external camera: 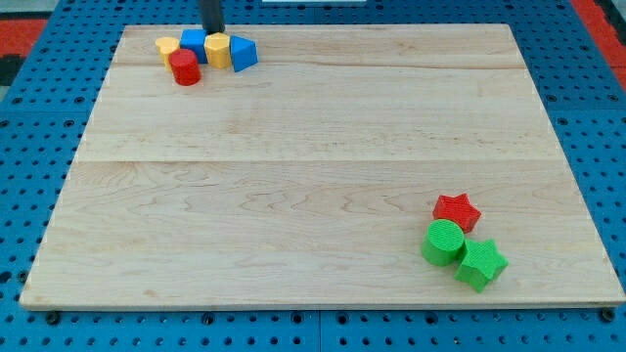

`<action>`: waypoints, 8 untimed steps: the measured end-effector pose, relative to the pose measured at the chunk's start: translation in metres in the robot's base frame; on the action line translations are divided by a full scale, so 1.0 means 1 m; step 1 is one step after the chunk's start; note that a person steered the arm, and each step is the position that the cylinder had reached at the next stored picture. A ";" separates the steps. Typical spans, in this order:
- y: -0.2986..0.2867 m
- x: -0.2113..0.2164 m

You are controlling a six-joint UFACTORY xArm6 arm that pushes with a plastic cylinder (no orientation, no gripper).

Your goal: Separate the triangle from the yellow hexagon

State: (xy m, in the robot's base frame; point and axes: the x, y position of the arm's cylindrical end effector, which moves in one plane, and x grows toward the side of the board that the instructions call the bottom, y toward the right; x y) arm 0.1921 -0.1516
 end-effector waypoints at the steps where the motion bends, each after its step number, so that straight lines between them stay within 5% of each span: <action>1: -0.033 0.000; 3: -0.097 0.005; 6: -0.026 0.052; 8: -0.055 0.052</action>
State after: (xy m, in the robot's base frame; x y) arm 0.2438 -0.2066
